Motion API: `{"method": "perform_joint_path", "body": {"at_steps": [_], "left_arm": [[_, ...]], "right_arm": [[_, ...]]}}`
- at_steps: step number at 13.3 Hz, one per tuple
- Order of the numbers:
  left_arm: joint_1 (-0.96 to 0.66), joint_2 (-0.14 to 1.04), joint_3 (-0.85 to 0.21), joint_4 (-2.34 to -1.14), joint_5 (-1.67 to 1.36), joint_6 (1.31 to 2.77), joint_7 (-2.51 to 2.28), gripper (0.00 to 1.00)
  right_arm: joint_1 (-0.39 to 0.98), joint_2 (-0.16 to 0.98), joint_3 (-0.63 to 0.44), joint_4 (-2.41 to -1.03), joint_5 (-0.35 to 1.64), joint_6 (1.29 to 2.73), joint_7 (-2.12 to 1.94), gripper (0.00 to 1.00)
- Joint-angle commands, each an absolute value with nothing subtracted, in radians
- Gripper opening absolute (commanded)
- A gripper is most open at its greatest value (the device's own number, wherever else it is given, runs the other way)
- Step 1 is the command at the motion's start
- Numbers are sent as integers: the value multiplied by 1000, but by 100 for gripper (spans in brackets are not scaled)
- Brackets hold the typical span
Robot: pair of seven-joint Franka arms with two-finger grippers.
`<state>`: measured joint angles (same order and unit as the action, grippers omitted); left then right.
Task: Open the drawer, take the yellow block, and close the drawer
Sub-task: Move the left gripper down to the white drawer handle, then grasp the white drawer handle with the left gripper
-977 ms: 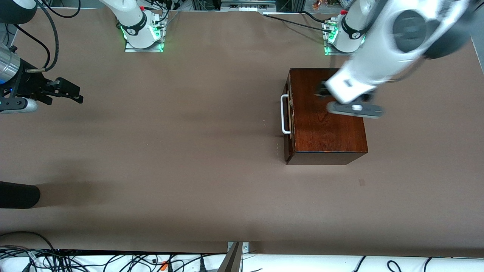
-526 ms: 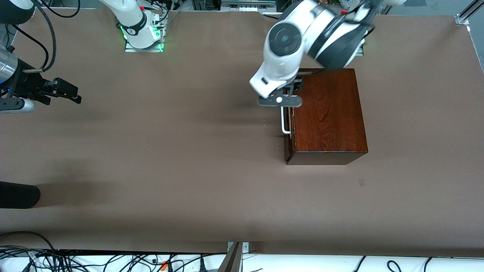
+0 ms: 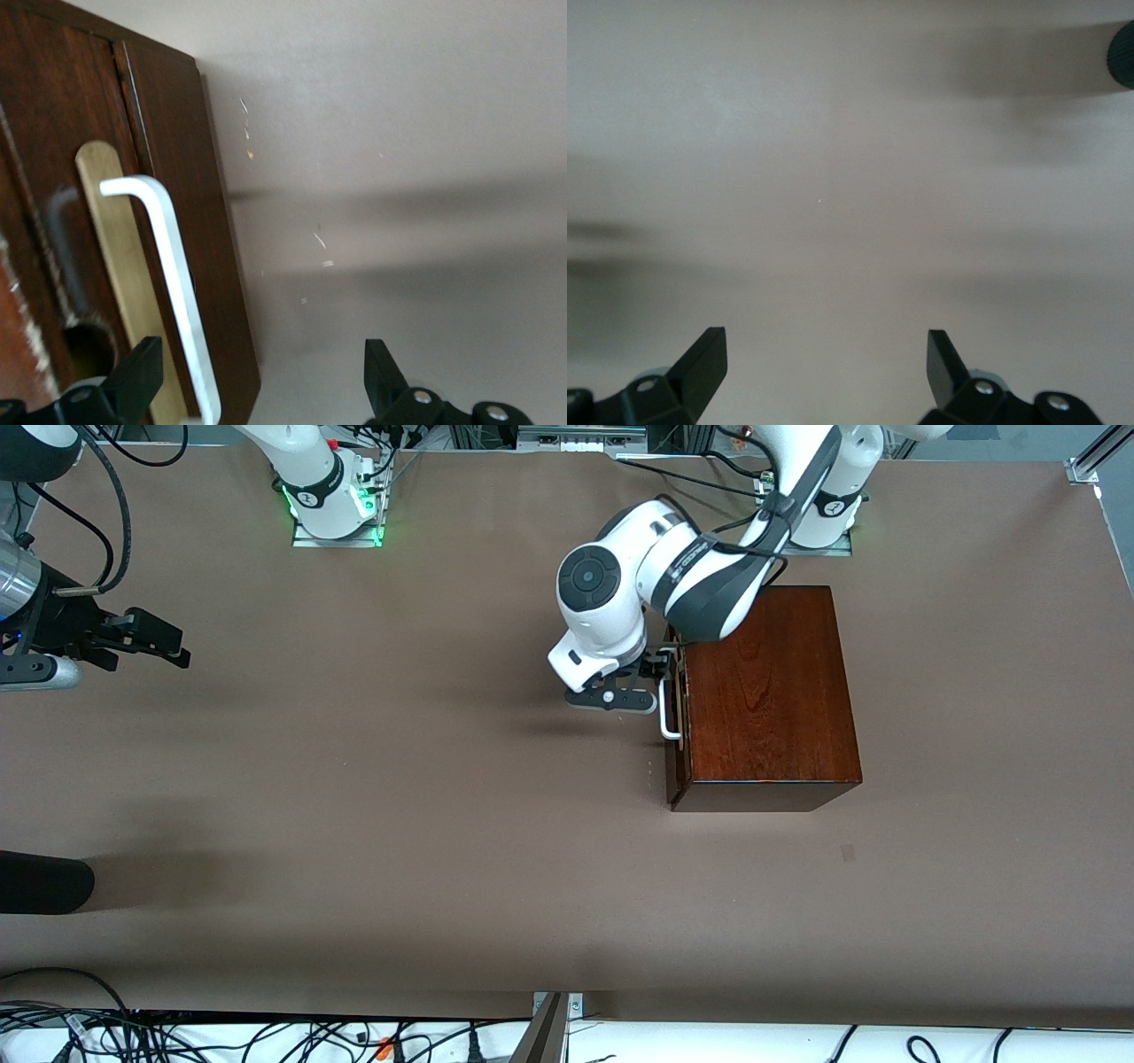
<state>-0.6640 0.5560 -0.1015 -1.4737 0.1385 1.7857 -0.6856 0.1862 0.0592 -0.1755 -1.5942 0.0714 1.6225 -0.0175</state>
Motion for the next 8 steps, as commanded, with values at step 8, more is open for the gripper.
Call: {"method": "perform_joint_path", "body": {"at_steps": [8], "left_arm": [[-699,624,-87,-1473,271,1798,-922,100]], "right_arm": [[178,64,-169,-1577,66,1609,-8,100]]}}
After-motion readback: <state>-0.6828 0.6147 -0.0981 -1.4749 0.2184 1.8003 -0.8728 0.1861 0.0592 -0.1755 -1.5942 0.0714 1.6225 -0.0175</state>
